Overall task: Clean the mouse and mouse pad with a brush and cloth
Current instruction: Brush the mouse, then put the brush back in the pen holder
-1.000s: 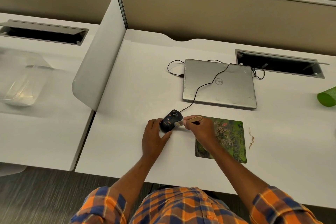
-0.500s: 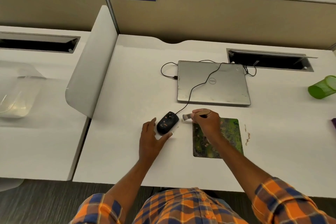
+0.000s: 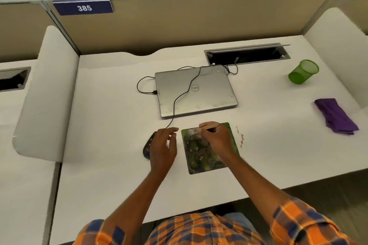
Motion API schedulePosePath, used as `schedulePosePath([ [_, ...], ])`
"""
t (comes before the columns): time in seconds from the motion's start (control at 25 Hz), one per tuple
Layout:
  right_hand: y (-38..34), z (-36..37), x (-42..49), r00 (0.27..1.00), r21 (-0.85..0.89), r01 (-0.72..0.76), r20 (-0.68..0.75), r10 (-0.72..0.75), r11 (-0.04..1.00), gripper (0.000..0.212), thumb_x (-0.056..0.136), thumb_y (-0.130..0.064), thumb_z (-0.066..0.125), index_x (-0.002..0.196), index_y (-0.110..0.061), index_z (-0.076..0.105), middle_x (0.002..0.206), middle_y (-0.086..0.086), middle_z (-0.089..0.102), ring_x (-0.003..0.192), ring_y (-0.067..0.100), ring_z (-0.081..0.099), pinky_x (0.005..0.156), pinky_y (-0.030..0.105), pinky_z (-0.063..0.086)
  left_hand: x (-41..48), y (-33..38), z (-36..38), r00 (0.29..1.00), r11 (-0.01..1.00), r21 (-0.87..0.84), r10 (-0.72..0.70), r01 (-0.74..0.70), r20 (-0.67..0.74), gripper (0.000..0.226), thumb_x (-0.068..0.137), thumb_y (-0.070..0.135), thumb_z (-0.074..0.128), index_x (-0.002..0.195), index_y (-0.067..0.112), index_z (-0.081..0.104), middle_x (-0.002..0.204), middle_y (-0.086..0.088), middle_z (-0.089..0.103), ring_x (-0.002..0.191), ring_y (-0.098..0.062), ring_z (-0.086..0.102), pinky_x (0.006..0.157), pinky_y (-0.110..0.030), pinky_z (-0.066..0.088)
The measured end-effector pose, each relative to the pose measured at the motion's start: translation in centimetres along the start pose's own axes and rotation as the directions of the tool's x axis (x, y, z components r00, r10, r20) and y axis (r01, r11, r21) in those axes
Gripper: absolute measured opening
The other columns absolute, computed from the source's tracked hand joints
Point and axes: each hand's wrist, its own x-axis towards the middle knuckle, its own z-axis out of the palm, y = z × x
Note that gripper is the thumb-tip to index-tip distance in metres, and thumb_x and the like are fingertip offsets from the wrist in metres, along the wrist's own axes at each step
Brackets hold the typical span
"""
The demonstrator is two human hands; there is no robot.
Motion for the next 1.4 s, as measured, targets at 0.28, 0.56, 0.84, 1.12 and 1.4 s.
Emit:
schedulePosePath([
  [0.28,1.1,-8.5,3.8,0.998,0.039,0.017,-0.062,-0.014,0.999,0.016,0.086,-0.015,0.087,0.100,-0.022,0.085,0.096,-0.007,0.084,0.094,0.016,0.080,0.079,0.030,0.067,2.3,4.4,6.3,0.979,0.996,-0.052,-0.057,0.069,0.197,0.025,0.104,0.019,0.062,0.119,0.038,0.070,0.113,0.019,0.069,0.102,-0.003,0.066,0.085,-0.024,0.057],
  [0.56,1.8,-19.4,9.1,0.998,0.140,0.044,-0.046,-0.038,0.989,0.012,0.089,-0.013,0.081,0.097,-0.021,0.084,0.094,-0.001,0.084,0.086,0.022,0.082,0.093,0.048,0.066,3.9,11.8,17.7,0.957,0.993,-0.087,-0.054,0.082,0.284,0.028,0.100,0.023,0.069,0.124,0.037,0.069,0.117,0.021,0.071,0.106,-0.005,0.068,0.088,-0.033,0.061],
  [0.84,1.1,-33.3,17.9,0.988,0.160,0.104,-0.128,-0.084,0.982,0.009,0.087,-0.014,0.079,0.094,-0.019,0.083,0.093,0.002,0.084,0.086,0.023,0.082,0.092,0.051,0.066,6.6,20.0,31.3,0.930,0.994,-0.100,0.078,-0.045,0.360,0.043,0.101,0.019,0.069,0.142,0.031,0.063,0.140,0.015,0.065,0.120,-0.008,0.062,0.096,-0.018,0.050],
  [1.12,-2.3,-44.6,27.2,0.953,0.101,0.168,-0.272,-0.135,0.981,0.011,0.086,-0.017,0.082,0.097,-0.017,0.084,0.090,0.007,0.084,0.088,0.029,0.082,0.091,0.055,0.066,9.9,24.4,40.1,0.899,0.998,-0.002,0.062,-0.068,0.434,0.048,0.101,0.020,0.071,0.148,0.017,0.059,0.153,0.001,0.059,0.143,-0.016,0.054,0.111,-0.008,0.034],
  [1.4,-5.9,-50.3,35.5,0.915,-0.140,0.246,-0.294,-0.277,0.959,0.013,0.086,-0.010,0.078,0.096,-0.012,0.085,0.096,0.007,0.082,0.091,0.028,0.079,0.086,0.051,0.067,12.8,24.9,44.8,0.855,0.990,0.125,-0.014,-0.060,0.518,0.055,0.103,0.027,0.067,0.156,0.023,0.051,0.165,0.003,0.046,0.157,-0.014,0.036,0.127,-0.037,0.034],
])
